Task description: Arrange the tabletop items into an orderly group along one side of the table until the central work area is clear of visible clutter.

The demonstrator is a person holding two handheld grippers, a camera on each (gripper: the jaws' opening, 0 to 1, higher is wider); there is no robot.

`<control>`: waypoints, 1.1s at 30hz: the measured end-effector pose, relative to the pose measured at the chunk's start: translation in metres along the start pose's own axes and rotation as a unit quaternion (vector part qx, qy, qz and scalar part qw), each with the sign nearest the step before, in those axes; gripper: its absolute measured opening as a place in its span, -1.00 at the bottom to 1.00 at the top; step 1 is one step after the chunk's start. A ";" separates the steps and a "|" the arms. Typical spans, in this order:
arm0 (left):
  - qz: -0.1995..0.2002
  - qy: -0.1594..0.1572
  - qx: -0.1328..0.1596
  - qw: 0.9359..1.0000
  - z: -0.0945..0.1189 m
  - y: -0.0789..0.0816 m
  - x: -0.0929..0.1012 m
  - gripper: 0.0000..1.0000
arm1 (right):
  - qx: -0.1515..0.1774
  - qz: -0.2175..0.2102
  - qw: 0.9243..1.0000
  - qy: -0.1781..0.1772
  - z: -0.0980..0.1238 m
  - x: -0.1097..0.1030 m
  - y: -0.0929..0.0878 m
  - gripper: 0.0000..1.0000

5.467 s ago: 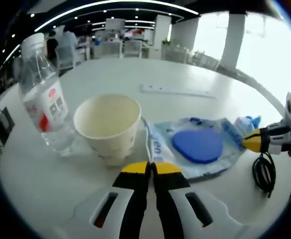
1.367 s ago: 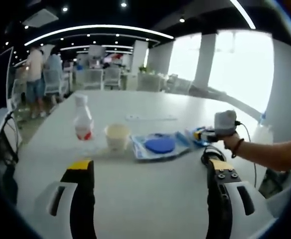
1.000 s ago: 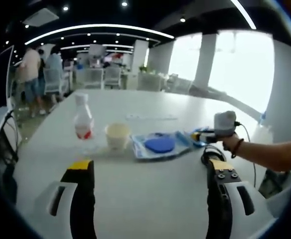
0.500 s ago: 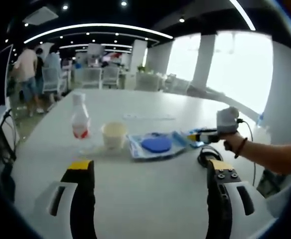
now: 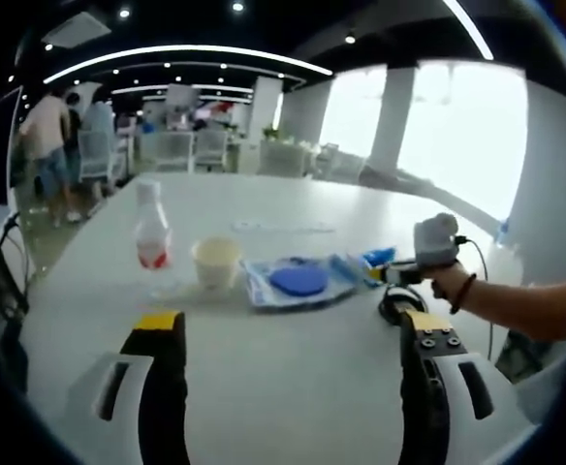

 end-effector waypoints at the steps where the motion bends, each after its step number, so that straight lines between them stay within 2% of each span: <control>1: 0.000 0.001 0.001 1.000 0.000 0.000 -0.001 0.77 | 0.001 -0.001 1.000 -0.001 -0.001 -0.001 0.001 -0.83; 4: 0.001 0.002 0.003 1.000 0.000 0.001 -0.002 0.77 | 0.005 -0.005 1.000 0.001 -0.002 -0.004 0.003 -0.84; 8: 0.000 0.002 0.001 1.000 0.000 0.000 -0.003 0.76 | 0.001 0.011 1.000 0.003 -0.003 -0.005 0.002 -0.82; 10: -0.002 0.001 0.002 1.000 0.000 0.000 -0.002 0.77 | -0.006 0.008 1.000 0.004 -0.003 -0.005 0.000 -0.71; 13: -0.010 0.000 0.003 1.000 0.001 0.001 -0.002 0.80 | 0.000 -0.011 1.000 0.008 0.001 -0.007 0.004 -0.45; 15: -0.016 -0.002 0.003 1.000 0.001 0.002 -0.002 0.82 | 0.012 -0.011 1.000 0.010 0.004 -0.007 0.010 -0.43; 18: -0.023 -0.002 0.001 1.000 0.001 0.003 -0.002 0.85 | 0.030 -0.027 0.999 0.019 0.007 -0.011 0.021 -0.29; 20: -0.026 -0.003 0.001 1.000 0.001 0.003 -0.002 0.88 | 0.036 -0.024 0.999 0.020 0.010 -0.012 0.026 -0.18; 27: -0.031 -0.010 -0.002 0.999 0.005 0.004 0.000 0.99 | 0.028 -0.037 0.999 0.026 0.023 -0.017 0.026 0.02; 33: -0.041 -0.014 -0.005 0.999 0.008 0.005 0.000 0.99 | 0.016 -0.027 0.999 0.038 0.039 -0.024 0.021 0.09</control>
Point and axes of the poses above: the point that each gripper's makers call its tool centre point, and the gripper's own axes: z roughly backward along the fingers, x roughly to its right, y roughly out of its top, the point moved 1 cm from there along z, roughly backward along the fingers, and after that the axes turned 15 degrees about x, right-handed, at the moved point
